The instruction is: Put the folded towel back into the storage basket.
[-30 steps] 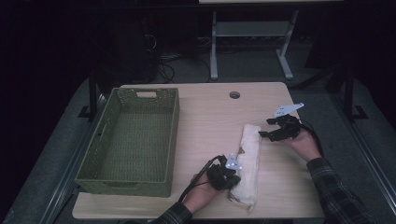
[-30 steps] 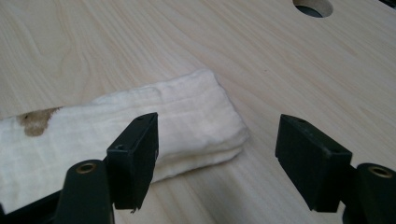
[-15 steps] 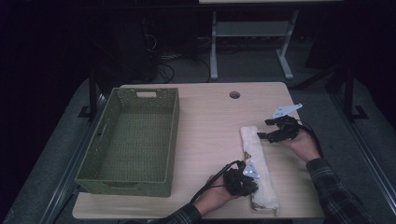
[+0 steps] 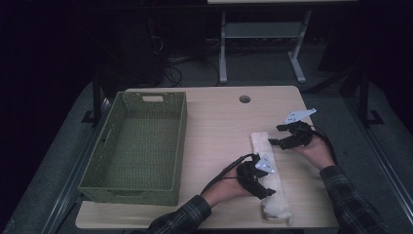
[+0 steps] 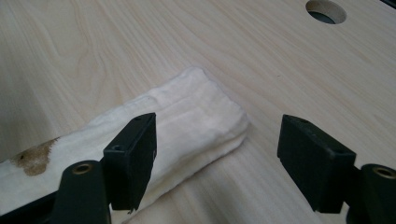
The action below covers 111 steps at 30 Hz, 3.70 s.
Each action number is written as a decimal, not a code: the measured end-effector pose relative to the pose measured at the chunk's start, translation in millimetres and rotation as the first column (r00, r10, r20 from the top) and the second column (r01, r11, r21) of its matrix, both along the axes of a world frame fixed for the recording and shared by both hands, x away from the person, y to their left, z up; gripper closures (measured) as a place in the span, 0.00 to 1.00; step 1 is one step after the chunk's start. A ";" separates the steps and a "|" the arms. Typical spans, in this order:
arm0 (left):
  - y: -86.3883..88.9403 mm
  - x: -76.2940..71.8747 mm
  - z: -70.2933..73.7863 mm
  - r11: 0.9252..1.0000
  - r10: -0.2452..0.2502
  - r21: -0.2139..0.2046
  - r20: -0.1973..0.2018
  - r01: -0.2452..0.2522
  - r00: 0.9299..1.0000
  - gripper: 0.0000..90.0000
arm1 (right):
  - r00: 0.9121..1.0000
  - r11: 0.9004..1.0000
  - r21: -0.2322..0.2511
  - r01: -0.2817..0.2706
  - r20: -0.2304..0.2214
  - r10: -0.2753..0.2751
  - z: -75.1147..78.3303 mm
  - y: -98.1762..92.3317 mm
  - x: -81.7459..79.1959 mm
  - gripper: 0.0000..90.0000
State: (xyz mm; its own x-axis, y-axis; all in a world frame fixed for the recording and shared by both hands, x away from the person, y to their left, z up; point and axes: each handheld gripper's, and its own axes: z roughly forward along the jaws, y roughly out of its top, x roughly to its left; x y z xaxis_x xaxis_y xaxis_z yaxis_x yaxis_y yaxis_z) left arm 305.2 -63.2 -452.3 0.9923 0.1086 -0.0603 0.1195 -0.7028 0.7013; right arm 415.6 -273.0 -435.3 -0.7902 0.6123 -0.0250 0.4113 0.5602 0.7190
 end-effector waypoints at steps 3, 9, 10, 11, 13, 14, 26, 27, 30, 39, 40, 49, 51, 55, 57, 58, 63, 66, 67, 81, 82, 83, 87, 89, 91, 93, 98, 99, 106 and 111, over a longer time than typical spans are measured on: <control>-6.4 1.4 -6.5 1.000 -0.007 0.010 -0.006 0.008 1.000 0.26 | 1.000 1.000 0.001 0.001 -0.002 -0.001 -0.6 -0.2 0.9 0.31; -11.1 -1.1 -16.7 0.999 -0.015 0.039 0.018 0.014 1.000 0.21 | 1.000 1.000 -0.002 0.001 -0.005 -0.001 -1.5 -0.5 1.2 0.31; -11.0 -2.0 -17.2 0.999 -0.014 0.040 0.025 0.013 1.000 0.21 | 1.000 1.000 -0.003 -0.001 -0.005 0.001 -1.5 -0.6 0.9 0.31; -11.1 -3.1 -17.5 0.999 -0.016 0.044 0.036 0.015 0.999 0.21 | 1.000 1.000 -0.003 -0.003 -0.003 0.003 -1.2 -0.7 0.6 0.31; -11.3 -4.2 -17.6 0.999 -0.008 0.045 0.037 0.007 0.999 0.21 | 1.000 1.000 0.002 -0.002 -0.005 0.002 -0.7 -0.9 0.3 0.30; -11.2 -4.3 -17.7 0.999 -0.007 0.045 0.037 0.005 0.999 0.21 | 1.000 1.000 0.002 -0.001 -0.005 0.001 -0.6 -1.0 0.3 0.30; -5.0 -5.5 -11.7 0.998 0.035 0.047 0.034 -0.037 0.999 0.74 | 0.999 0.999 0.010 -0.033 -0.016 0.033 -1.4 -0.3 -0.1 0.30; -4.2 -5.8 -11.0 0.998 0.035 0.050 0.028 -0.036 0.999 0.79 | 0.999 0.999 0.014 -0.043 -0.017 0.044 -1.0 -0.5 -0.2 0.30; 0.8 -6.8 -8.7 0.997 0.030 0.069 0.000 -0.030 1.000 0.84 | 0.996 0.996 0.029 -0.090 -0.020 0.090 1.5 -0.5 -1.3 0.28; 18.3 -7.1 -7.0 0.996 0.048 0.079 -0.079 -0.042 0.996 0.85 | 0.977 0.978 0.044 -0.206 -0.038 0.208 6.2 22.4 9.5 0.27; 18.5 -6.0 -7.1 0.996 0.044 0.079 -0.080 -0.038 0.996 0.85 | 0.975 0.976 0.034 -0.216 -0.042 0.217 4.3 25.8 12.3 0.27; 18.9 -3.6 -7.9 0.997 0.046 0.071 -0.099 -0.039 0.994 0.85 | 0.955 0.957 -0.053 -0.284 -0.108 0.277 -27.3 44.7 27.3 0.32; 18.7 -3.8 -7.7 0.996 0.045 0.074 -0.096 -0.038 0.994 0.85 | 0.951 0.953 -0.069 -0.296 -0.112 0.287 -29.2 45.1 26.8 0.33; 18.7 -3.6 -7.9 0.996 0.049 0.074 -0.100 -0.042 0.994 0.85 | 0.943 0.948 -0.047 -0.315 -0.127 0.307 -31.9 43.0 27.1 0.41; 18.7 -3.5 -7.6 0.996 0.051 0.075 -0.103 -0.043 0.993 0.85 | 0.939 0.944 -0.037 -0.327 -0.122 0.320 -32.4 41.7 26.2 0.45; 18.7 -3.4 -7.7 0.996 0.051 0.075 -0.104 -0.044 0.993 0.85 | 0.937 0.942 -0.033 -0.334 -0.115 0.329 -32.7 41.1 25.8 0.47; 18.6 -3.7 -7.7 0.996 0.050 0.077 -0.099 -0.043 0.994 0.85 | 0.927 0.933 -0.025 -0.358 -0.129 0.352 -30.9 41.2 21.6 0.64; 18.5 -3.9 -7.7 0.996 0.050 0.077 -0.096 -0.042 0.994 0.85 | 0.919 0.927 -0.019 -0.376 -0.137 0.370 -30.6 41.5 20.1 0.76; 18.5 -4.1 -7.6 0.996 0.049 0.078 -0.094 -0.042 0.994 0.85 | 0.916 0.924 -0.015 -0.381 -0.139 0.375 -30.7 41.5 19.9 0.79; 23.2 -5.7 -1.9 0.998 0.052 0.039 -0.093 -0.049 0.994 0.88 | 0.922 0.934 -0.009 -0.356 -0.168 0.350 -24.3 36.1 17.8 0.87; 24.4 -5.9 -0.6 0.998 0.055 0.030 -0.100 -0.052 0.993 0.88 | 0.924 0.937 -0.009 -0.350 -0.170 0.344 -22.5 35.4 16.6 0.87; 25.6 -5.4 0.4 0.998 0.053 0.025 -0.101 -0.050 0.993 0.88 | 0.923 0.936 -0.002 -0.353 -0.164 0.348 -21.3 34.9 16.2 0.87; 32.4 -4.4 7.1 0.998 0.063 0.002 -0.109 -0.063 0.992 0.88 | 0.927 0.939 0.011 -0.343 -0.158 0.340 -14.8 33.3 13.6 0.87; 37.0 -4.5 12.2 0.997 0.079 -0.013 -0.119 -0.081 0.990 0.88 | 0.931 0.943 0.022 -0.332 -0.153 0.331 -11.6 33.0 12.0 0.87; 41.6 -3.2 17.6 0.996 0.083 -0.025 -0.120 -0.087 0.989 0.88 | 0.935 0.945 0.015 -0.327 -0.144 0.325 -8.6 32.3 11.2 0.88; 45.3 -1.8 22.4 0.995 0.088 -0.039 -0.121 -0.093 0.989 0.88 | 0.936 0.946 0.023 -0.322 -0.139 0.322 -5.2 32.3 9.3 0.88; 54.1 0.1 36.6 0.991 0.104 -0.070 -0.123 -0.114 0.987 0.88 | 0.939 0.948 0.026 -0.318 -0.126 0.319 1.9 34.9 7.7 0.88; 55.4 0.7 38.7 0.991 0.104 -0.070 -0.117 -0.113 0.988 0.88 | 0.940 0.948 0.027 -0.318 -0.123 0.319 4.0 36.1 7.6 0.88; 70.3 5.2 58.2 0.983 0.133 -0.108 -0.127 -0.148 0.983 0.88 | 0.942 0.947 0.032 -0.320 -0.096 0.322 16.6 43.5 8.2 0.88; 79.5 7.4 70.7 0.983 0.137 -0.106 -0.118 -0.149 0.984 0.88 | 0.940 0.943 0.035 -0.332 -0.073 0.334 28.2 52.1 11.1 0.88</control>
